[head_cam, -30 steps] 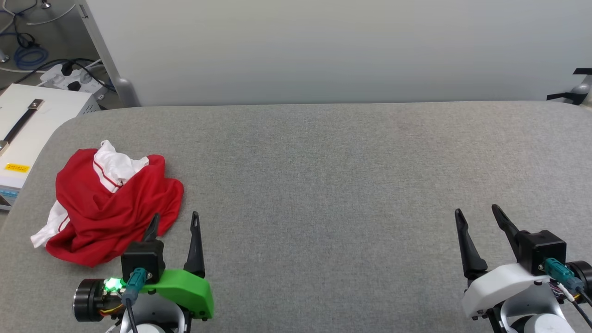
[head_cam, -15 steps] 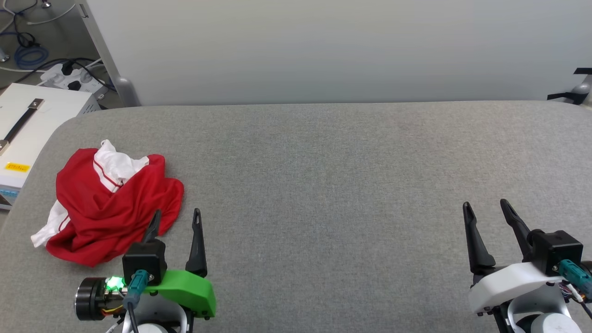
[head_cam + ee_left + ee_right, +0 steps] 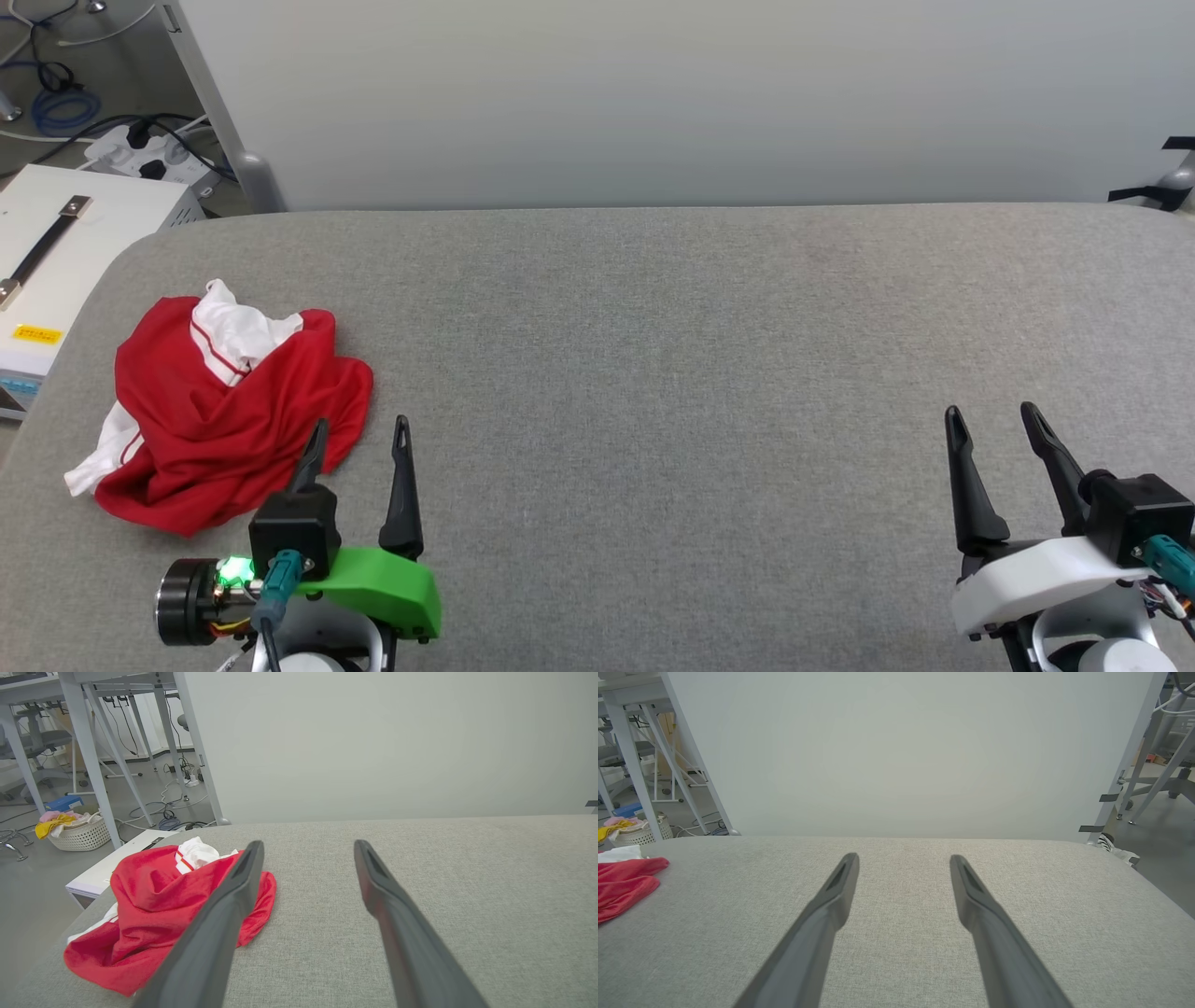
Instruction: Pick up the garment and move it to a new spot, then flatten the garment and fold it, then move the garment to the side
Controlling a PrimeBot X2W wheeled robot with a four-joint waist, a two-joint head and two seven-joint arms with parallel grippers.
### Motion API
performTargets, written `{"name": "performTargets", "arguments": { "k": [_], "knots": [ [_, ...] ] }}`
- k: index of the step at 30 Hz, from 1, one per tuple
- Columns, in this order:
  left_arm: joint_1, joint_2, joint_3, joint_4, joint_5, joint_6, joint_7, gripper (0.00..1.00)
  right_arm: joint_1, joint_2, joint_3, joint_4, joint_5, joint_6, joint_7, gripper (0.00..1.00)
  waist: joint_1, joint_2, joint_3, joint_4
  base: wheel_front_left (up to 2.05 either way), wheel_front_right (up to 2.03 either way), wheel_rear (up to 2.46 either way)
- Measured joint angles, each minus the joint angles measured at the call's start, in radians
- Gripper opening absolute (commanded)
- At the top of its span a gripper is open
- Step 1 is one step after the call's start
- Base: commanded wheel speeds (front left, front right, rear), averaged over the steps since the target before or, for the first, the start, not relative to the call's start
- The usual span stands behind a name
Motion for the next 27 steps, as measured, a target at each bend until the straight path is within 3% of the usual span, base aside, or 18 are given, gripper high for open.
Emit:
{"name": "performTargets", "arguments": {
  "k": [27],
  "knots": [
    [0.001,0.0,-0.021,0.002,-0.017,0.011,-0.056,1.0,0.028,0.0,0.007,-0.022,0.035,0.0,-0.054,1.0,0.0,0.0,0.005,0.006,0.0,0.0,0.0]
  ]
}}
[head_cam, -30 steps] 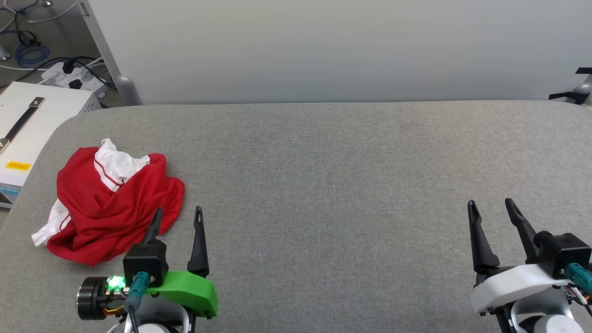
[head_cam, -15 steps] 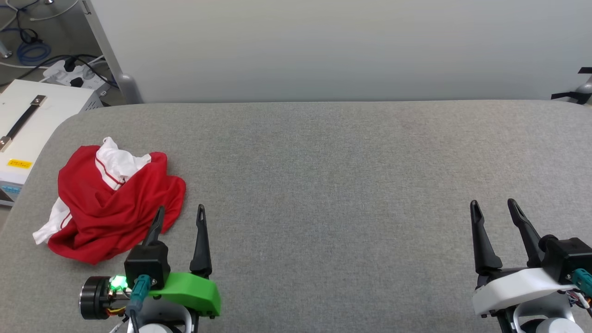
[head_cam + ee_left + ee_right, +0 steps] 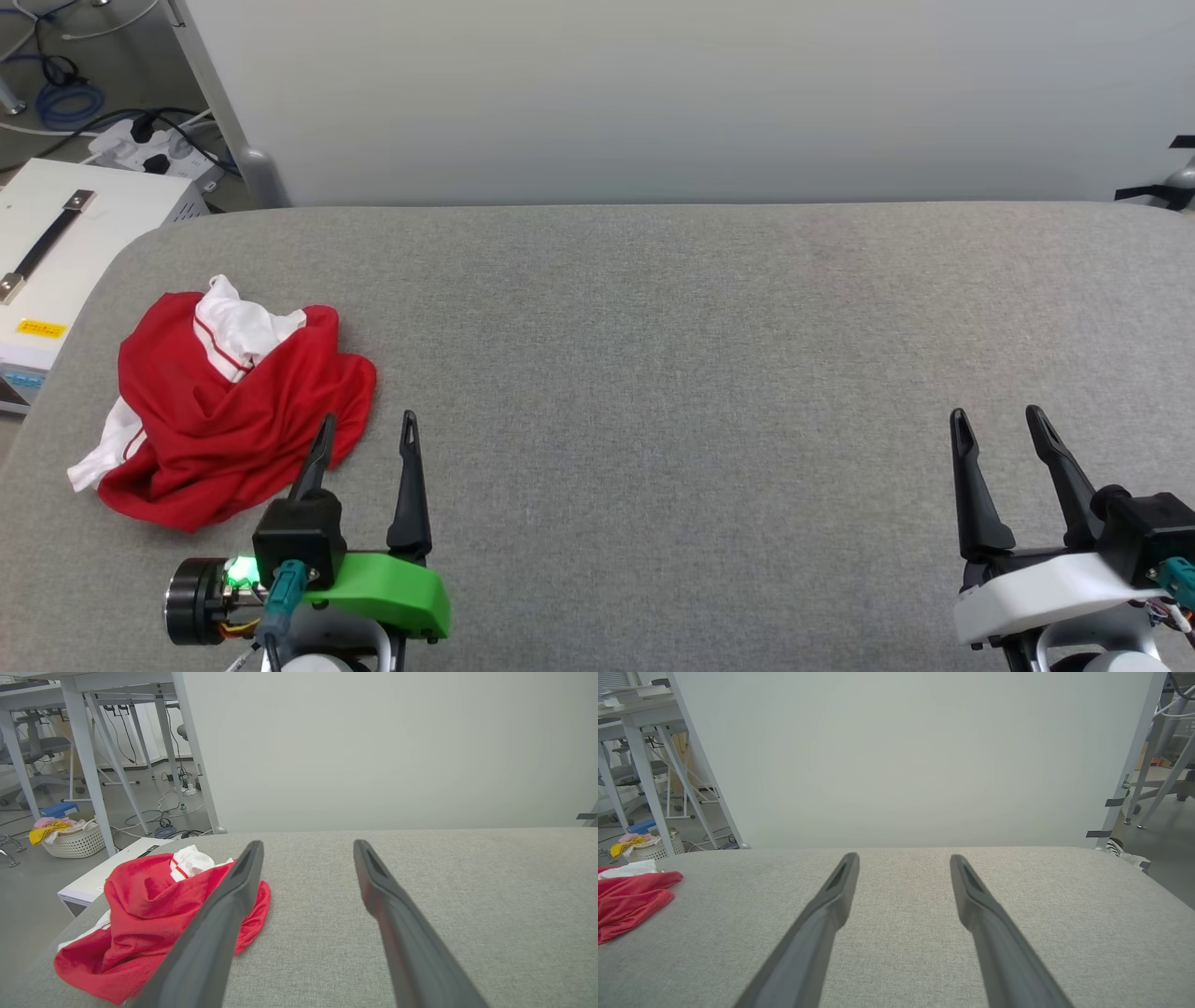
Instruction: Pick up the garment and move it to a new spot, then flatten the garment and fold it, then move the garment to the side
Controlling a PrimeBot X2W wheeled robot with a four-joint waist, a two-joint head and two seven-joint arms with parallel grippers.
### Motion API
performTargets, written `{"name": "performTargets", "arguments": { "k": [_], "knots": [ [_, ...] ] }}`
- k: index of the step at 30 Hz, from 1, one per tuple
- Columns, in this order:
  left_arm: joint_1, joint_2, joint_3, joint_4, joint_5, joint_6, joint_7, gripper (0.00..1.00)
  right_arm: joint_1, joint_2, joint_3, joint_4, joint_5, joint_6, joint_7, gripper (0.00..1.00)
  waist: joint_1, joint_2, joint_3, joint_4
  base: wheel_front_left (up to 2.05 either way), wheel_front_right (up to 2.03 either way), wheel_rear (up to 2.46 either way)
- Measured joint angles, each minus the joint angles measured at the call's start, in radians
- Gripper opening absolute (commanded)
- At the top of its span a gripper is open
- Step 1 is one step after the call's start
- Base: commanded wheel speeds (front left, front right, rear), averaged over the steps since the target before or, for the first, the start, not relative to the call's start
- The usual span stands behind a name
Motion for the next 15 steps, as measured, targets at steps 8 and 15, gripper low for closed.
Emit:
{"name": "performTargets", "arguments": {
  "k": [8,15],
  "knots": [
    [0.0,0.0,-0.007,0.004,-0.001,0.005,-0.017,1.0,0.002,0.0,0.0,-0.006,0.011,0.0,-0.018,1.0,0.0,0.0,0.001,0.002,0.0,0.0,0.0],
    [0.001,0.0,-0.015,0.006,-0.004,0.007,-0.033,1.0,0.008,0.0,-0.001,-0.009,0.02,0.0,-0.03,1.0,0.0,0.0,0.001,0.003,0.0,0.0,0.0]
  ]
}}
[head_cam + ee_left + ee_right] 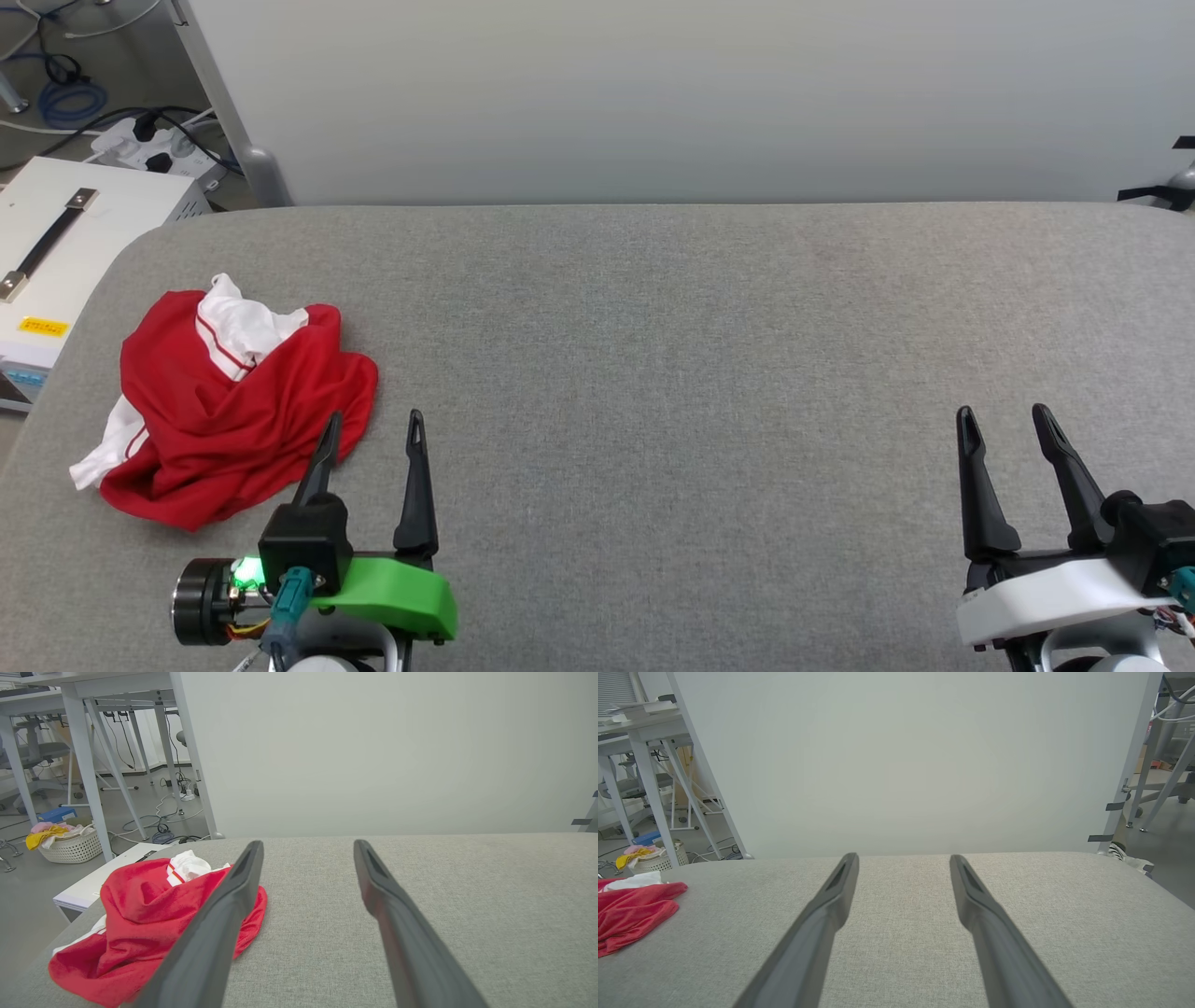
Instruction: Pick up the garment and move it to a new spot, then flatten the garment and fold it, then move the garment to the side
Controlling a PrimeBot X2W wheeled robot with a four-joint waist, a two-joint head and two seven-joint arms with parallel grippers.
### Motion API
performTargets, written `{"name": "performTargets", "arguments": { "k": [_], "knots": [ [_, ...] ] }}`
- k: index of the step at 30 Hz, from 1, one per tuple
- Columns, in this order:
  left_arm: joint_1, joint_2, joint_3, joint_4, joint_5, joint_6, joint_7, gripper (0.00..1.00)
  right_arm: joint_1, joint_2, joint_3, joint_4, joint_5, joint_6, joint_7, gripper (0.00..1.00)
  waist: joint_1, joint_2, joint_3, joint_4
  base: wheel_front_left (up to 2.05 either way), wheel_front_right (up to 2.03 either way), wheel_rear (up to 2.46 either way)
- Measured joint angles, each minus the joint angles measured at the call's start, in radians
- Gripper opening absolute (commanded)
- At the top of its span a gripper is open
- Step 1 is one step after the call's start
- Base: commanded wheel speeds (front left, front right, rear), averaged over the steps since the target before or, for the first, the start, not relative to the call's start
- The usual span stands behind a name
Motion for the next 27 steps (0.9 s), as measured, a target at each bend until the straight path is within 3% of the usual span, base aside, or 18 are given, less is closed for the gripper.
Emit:
{"name": "performTargets", "arguments": {
  "k": [27],
  "knots": [
    [0.014,0.0,-0.024,0.021,-0.014,0.014,-0.054,1.0,0.036,0.0,0.002,-0.002,0.035,0.0,-0.056,1.0,0.0,0.0,-0.004,0.007,0.0,0.0,0.0]
  ]
}}
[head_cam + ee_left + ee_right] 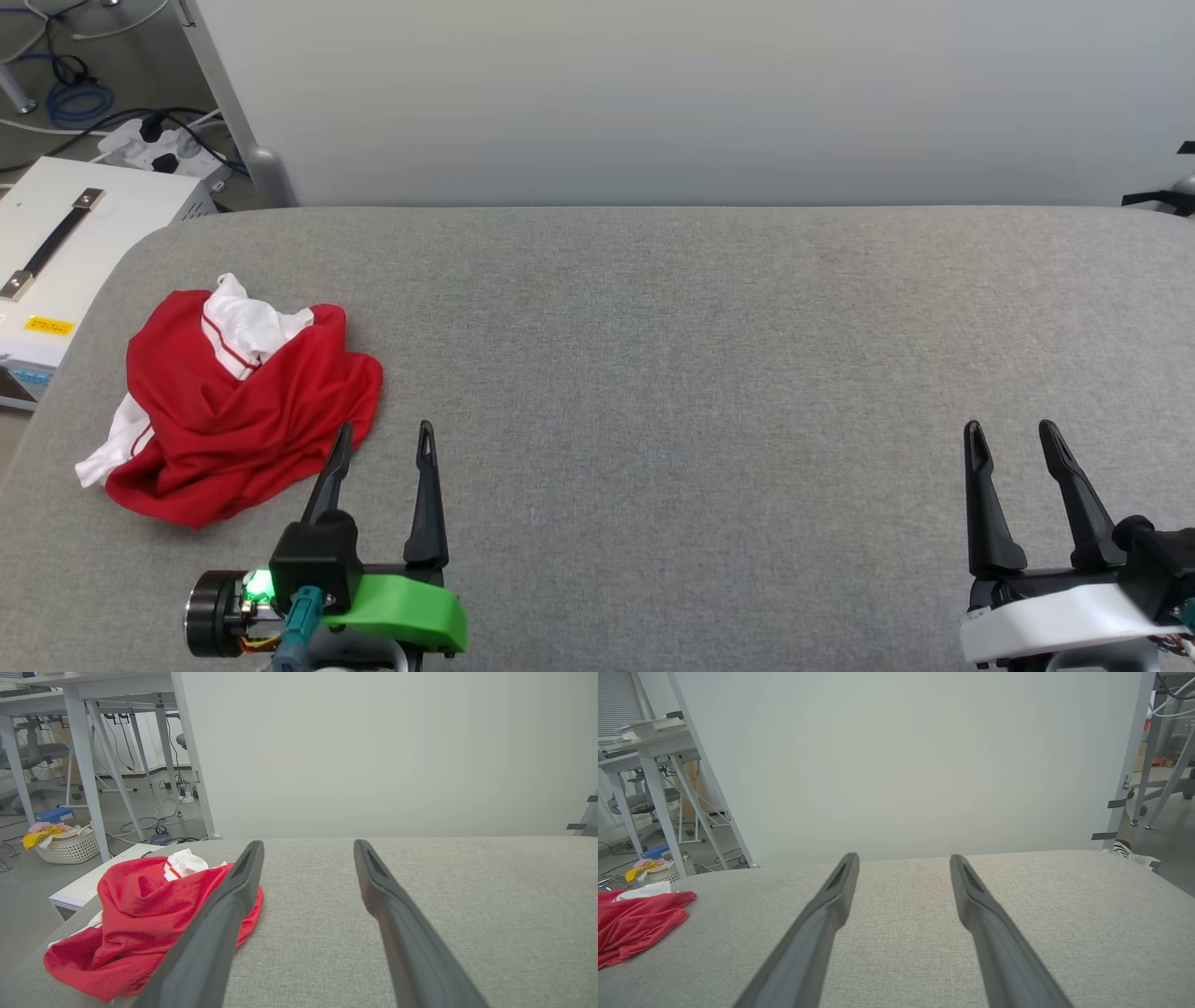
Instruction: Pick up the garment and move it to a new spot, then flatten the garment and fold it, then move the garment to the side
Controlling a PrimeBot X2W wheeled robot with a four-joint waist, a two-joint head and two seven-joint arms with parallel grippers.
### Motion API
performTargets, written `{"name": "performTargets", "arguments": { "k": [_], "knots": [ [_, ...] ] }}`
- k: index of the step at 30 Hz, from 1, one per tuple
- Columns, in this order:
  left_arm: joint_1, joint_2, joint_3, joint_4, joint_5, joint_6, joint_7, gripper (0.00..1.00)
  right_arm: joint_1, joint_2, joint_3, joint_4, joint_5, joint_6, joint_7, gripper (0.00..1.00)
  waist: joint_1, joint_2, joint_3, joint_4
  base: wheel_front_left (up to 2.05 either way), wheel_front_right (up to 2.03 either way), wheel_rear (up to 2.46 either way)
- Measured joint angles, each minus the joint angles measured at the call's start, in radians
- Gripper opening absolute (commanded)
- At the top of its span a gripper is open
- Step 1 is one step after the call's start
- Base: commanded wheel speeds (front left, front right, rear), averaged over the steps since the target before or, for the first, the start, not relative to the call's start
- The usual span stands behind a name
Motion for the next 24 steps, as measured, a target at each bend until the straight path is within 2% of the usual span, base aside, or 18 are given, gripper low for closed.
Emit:
{"name": "performTargets", "arguments": {
  "k": [24],
  "knots": [
    [0.006,-0.001,-0.015,0.012,-0.007,0.009,-0.027,1.0,0.02,0.0,0.006,-0.005,0.014,0.0,-0.023,1.0,0.0,0.0,-0.001,0.024,0.0,0.0,0.0]
  ]
}}
